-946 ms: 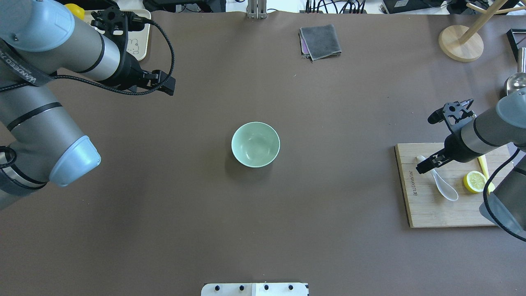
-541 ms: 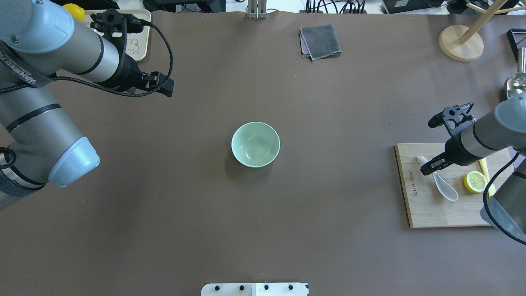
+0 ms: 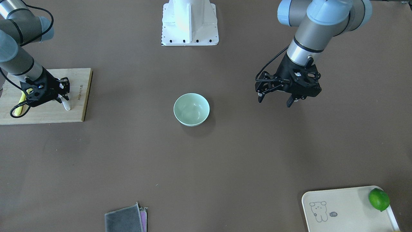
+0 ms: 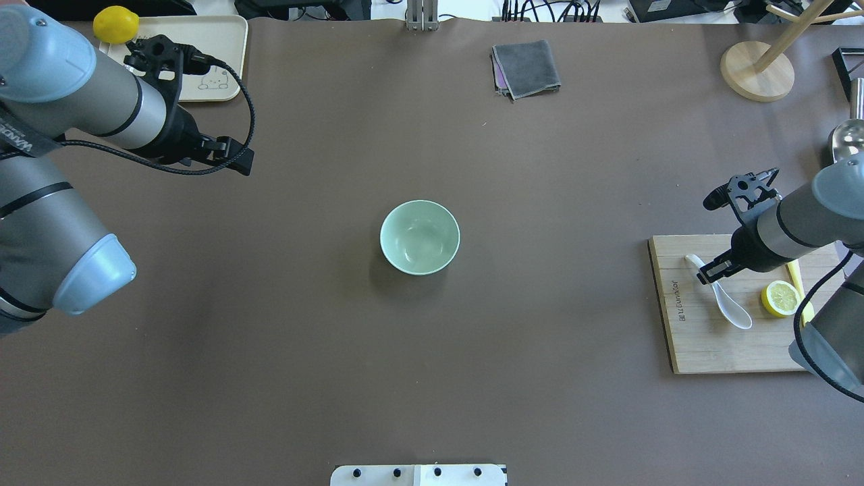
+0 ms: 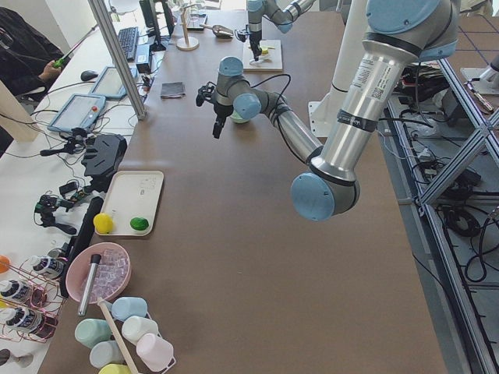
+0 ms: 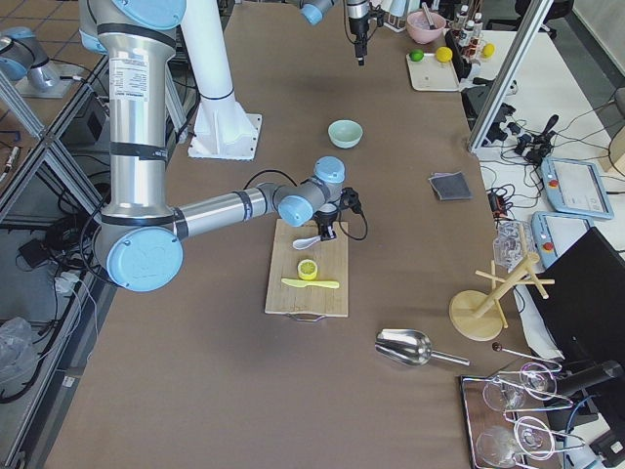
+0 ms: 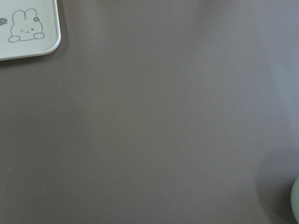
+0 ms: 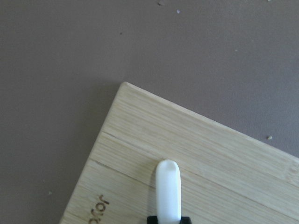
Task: Place spoon in bowl
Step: 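Lift the white spoon with the right gripper and carry it over the bowl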
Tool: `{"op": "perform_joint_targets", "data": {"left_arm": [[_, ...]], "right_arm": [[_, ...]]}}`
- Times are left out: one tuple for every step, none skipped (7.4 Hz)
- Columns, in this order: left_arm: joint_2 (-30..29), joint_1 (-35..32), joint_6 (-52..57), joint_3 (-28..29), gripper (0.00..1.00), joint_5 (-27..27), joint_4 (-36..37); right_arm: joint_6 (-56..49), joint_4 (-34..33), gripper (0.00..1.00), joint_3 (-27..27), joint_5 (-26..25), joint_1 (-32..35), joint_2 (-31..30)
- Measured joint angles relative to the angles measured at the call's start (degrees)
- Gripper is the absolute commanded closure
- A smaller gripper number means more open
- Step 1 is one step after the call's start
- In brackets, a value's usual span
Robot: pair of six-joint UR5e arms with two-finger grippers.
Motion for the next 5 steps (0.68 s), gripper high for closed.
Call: {"op": "perform_joint_targets", "data": {"left_arm": [[3.91,-2.69,8.32,-0.24,0.02,0.05,0.14],[7.98,-6.49,17.51,-0.05,0.02,0.13,0.23],[11.46,-10.89,27.53,1.44,0.02,0.26,0.15],[13.70,-15.01,37.02,4.14,0.02,0.39,-0.08],[15.34,-18.96,44.81,6.75,0.02,0.44,-0.25]], "right_arm": [[-0.04,0.00,1.00,0.16,-0.02,0.00,0.14],[-0.02,-0.13,1.00,0.63,0.08,0.00,0.40],[0.06,-0.44,1.00,1.77,0.33,0.08,0.74],[0.14,-0.65,1.00,3.24,0.57,0.36,1.07],[0.38,-0.74,1.00,4.71,0.59,0.90,1.87]]}}
